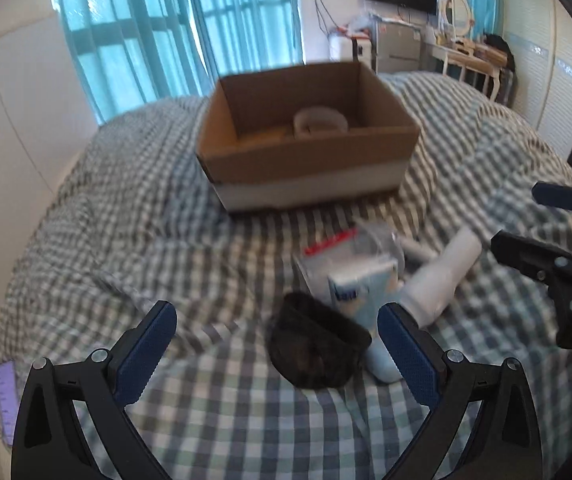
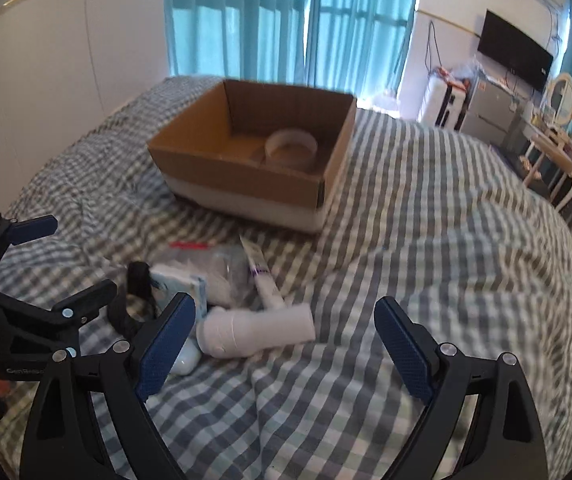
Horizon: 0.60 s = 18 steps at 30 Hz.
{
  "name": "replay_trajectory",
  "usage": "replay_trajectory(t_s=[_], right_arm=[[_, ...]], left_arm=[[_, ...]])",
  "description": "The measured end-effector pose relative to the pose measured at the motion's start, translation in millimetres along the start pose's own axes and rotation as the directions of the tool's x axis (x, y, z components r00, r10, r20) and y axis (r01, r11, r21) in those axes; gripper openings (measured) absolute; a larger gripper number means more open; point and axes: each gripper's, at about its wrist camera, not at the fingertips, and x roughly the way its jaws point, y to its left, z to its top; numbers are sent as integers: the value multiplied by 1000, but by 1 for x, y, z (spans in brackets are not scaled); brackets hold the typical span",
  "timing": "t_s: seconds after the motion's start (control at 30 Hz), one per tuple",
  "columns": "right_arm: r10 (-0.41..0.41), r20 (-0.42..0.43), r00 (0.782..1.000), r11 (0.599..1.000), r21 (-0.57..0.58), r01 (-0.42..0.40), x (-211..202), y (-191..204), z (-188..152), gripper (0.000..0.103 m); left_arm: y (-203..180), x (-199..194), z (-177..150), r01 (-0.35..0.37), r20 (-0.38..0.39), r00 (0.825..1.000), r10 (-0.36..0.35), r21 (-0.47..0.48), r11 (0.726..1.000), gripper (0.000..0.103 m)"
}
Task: Organize objects
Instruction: 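Withdraw both tools from the box back toward the remaining items, then grasp the black cup-shaped object with the left tool while the right tool grasps the blue earbud case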
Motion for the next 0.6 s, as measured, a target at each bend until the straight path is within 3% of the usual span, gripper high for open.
replay_trajectory(t_s=[0.23,0.3,0.4,0.5,0.53,0.57,0.6], right_arm=[[-1,-56,998,1000,22,2,21,1,-16,91],[-11,-57,998,1000,6,11,22,5,-15,91],[-26,-70,997,1000,-12,26,25,11,-16,91],[-50,-73,996,999,-24,48,24,15,-17,91],[-59,-74,995,998,-29,57,23,17,-17,91],[-68,-79,995,997,-36,66,22,19,-17,91],[-76,-83,994,996,-43,73,21,22,-17,91]], left_arm=[[-14,35,-27,38,-107,994,-32,62,997,103],[-16,46,-30,20,-143,990,-10,68,997,103],[-6,60,-28,50,-191,980,-48,6,999,103],[4,62,-24,81,-167,982,-90,-59,995,102],[6,62,-23,89,-160,982,-99,-69,994,100],[8,61,-22,103,-146,983,-115,-83,991,92],[9,61,-22,118,-139,982,-130,-91,989,77]])
